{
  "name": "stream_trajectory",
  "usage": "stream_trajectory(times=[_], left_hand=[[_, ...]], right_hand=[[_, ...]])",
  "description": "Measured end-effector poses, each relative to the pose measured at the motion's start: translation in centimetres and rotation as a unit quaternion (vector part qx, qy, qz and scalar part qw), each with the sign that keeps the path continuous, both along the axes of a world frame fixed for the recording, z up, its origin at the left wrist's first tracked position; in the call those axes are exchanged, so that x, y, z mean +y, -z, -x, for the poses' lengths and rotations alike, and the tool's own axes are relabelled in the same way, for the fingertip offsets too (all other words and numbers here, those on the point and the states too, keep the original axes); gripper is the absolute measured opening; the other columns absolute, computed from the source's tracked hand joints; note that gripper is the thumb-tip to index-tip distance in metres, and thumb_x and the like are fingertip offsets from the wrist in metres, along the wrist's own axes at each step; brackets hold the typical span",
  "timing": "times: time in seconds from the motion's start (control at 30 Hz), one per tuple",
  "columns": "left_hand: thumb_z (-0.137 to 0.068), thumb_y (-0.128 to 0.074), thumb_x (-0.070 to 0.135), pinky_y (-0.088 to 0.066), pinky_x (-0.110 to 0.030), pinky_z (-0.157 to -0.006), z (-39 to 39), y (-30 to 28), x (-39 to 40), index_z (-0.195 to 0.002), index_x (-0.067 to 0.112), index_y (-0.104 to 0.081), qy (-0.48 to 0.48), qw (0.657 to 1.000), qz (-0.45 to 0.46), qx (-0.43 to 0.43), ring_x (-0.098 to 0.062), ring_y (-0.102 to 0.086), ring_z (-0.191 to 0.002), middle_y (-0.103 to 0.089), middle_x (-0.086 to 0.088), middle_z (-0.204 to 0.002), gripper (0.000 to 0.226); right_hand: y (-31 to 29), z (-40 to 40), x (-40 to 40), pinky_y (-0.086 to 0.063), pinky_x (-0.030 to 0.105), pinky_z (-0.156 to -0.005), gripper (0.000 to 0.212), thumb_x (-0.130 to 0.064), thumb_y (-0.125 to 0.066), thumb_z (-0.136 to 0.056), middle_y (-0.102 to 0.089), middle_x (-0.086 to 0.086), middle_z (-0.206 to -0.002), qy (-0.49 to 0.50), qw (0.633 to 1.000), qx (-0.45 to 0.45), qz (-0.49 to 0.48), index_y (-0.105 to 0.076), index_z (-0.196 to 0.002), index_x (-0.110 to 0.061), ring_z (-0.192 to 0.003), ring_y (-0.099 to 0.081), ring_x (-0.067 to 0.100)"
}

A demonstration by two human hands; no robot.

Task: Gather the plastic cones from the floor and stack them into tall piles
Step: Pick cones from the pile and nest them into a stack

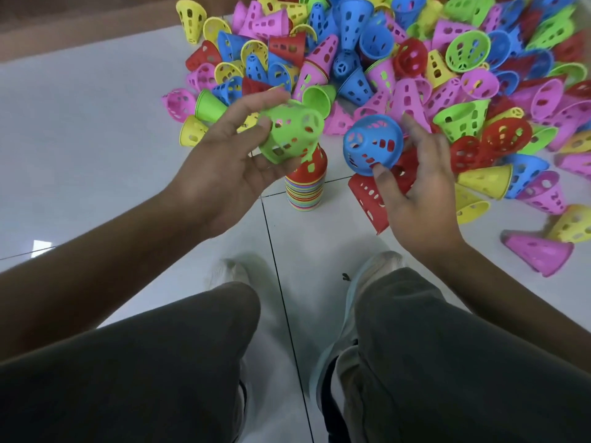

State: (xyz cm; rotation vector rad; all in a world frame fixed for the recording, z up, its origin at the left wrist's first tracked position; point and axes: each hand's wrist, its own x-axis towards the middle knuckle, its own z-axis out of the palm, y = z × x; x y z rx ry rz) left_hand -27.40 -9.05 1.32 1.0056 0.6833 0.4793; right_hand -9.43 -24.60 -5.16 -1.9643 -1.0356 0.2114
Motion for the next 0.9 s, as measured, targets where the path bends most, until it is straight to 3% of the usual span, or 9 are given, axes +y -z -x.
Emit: stream_trajectory(times=[0.07, 0.17, 0.3, 0.37, 0.43, 0.53, 0.63, 0.77, 0.9], left_hand=[[-0.106, -0.048, 0.019, -0.056, -0.031, -0.092, -0.5, 0.3, 0.4, -0.14, 0.011, -0.055, -0.017, 0.999, 0.032, 0.0, -0.026, -0.066, -0.118, -0.066, -0.008, -0.133, 0.035], [-0.098, -0.063, 0.02, -0.054, -0.027, -0.096, -1.3, 1.0, 0.9, -0.145, 0.005, -0.05, -0.006, 0.999, 0.049, -0.007, -0.025, -0.057, -0.132, -0.058, -0.013, -0.144, 0.051], [-0.085, -0.072, -0.002, -0.056, -0.022, -0.088, -2.3, 2.3, 1.5, -0.139, 0.008, -0.055, -0.018, 0.999, 0.025, 0.039, -0.016, -0.072, -0.1, -0.075, -0.006, -0.108, 0.057], [-0.085, -0.074, -0.004, -0.056, -0.024, -0.087, -2.6, 3.3, 1.7, -0.137, 0.006, -0.056, -0.006, 0.997, -0.01, 0.08, -0.018, -0.071, -0.1, -0.072, -0.015, -0.113, 0.056], [-0.084, -0.08, 0.006, -0.057, -0.025, -0.083, -2.6, 4.2, 1.9, -0.133, 0.009, -0.06, 0.016, 0.985, -0.079, 0.152, -0.021, -0.07, -0.102, -0.065, -0.017, -0.128, 0.053], [-0.08, -0.086, 0.026, -0.054, -0.029, -0.081, -2.7, 4.8, 2.0, -0.128, 0.021, -0.062, 0.048, 0.942, -0.219, 0.248, -0.018, -0.067, -0.103, -0.062, -0.003, -0.128, 0.054], [-0.078, -0.085, 0.04, -0.047, -0.029, -0.091, -2.7, 4.6, 2.1, -0.132, 0.032, -0.059, 0.068, 0.906, -0.289, 0.301, -0.013, -0.055, -0.116, -0.053, 0.006, -0.136, 0.06], [-0.077, -0.08, 0.054, -0.04, -0.041, -0.113, -2.1, 3.9, 2.1, -0.143, 0.037, -0.05, 0.092, 0.895, -0.335, 0.281, -0.008, -0.042, -0.132, -0.044, 0.012, -0.147, 0.074], [-0.082, -0.068, 0.064, -0.036, -0.044, -0.116, -1.9, 2.7, 1.9, -0.145, 0.04, -0.047, 0.095, 0.884, -0.4, 0.225, -0.007, -0.038, -0.139, -0.045, 0.017, -0.148, 0.071]], right_hand=[[-0.2, 0.1, 0.2, -0.028, -0.004, -0.093, 0.061, -0.014, -0.064, -0.096, -0.039, 0.001, -0.128, -0.002, 1.0, 0.001, -0.006, -0.038, -0.151, -0.007, -0.114, -0.036, -0.02], [-0.5, 0.1, 0.6, -0.028, -0.001, -0.098, 0.061, -0.015, -0.064, -0.096, -0.043, 0.011, -0.136, -0.007, 1.0, 0.002, -0.014, -0.038, -0.151, -0.008, -0.125, -0.041, 0.003], [-0.8, 0.0, 0.9, -0.031, -0.001, -0.097, 0.061, -0.017, -0.064, -0.096, -0.042, 0.005, -0.135, -0.007, 1.0, 0.002, -0.011, -0.038, -0.151, -0.01, -0.121, -0.038, -0.014], [-0.9, -0.1, 1.0, -0.031, 0.0, -0.098, 0.062, -0.018, -0.064, -0.096, -0.041, 0.002, -0.133, -0.006, 1.0, 0.0, -0.011, -0.038, -0.151, -0.011, -0.12, -0.035, -0.018], [-1.0, 0.0, 1.1, -0.032, 0.002, -0.099, 0.062, -0.019, -0.064, -0.096, -0.04, -0.002, -0.131, -0.008, 1.0, 0.002, -0.013, -0.038, -0.152, -0.012, -0.119, -0.035, -0.018], [-1.2, 0.2, 1.3, -0.032, 0.002, -0.099, 0.062, -0.017, -0.064, -0.096, -0.039, -0.003, -0.129, -0.016, 1.0, 0.005, -0.016, -0.038, -0.152, -0.012, -0.118, -0.036, -0.019], [-1.4, 0.3, 1.6, -0.031, 0.002, -0.098, 0.062, -0.015, -0.064, -0.096, -0.04, -0.002, -0.129, -0.021, 1.0, 0.002, -0.022, -0.038, -0.152, -0.011, -0.118, -0.036, -0.018], [-2.0, 0.3, 2.3, -0.029, -0.001, -0.096, 0.062, -0.013, -0.064, -0.095, -0.041, 0.0, -0.128, -0.03, 0.999, -0.006, -0.028, -0.038, -0.151, -0.009, -0.116, -0.036, -0.021], [-2.8, 0.2, 2.9, -0.03, 0.0, -0.094, 0.063, -0.013, -0.064, -0.094, -0.042, 0.002, -0.125, -0.041, 0.998, -0.024, -0.033, -0.038, -0.151, -0.008, -0.114, -0.038, -0.017]])
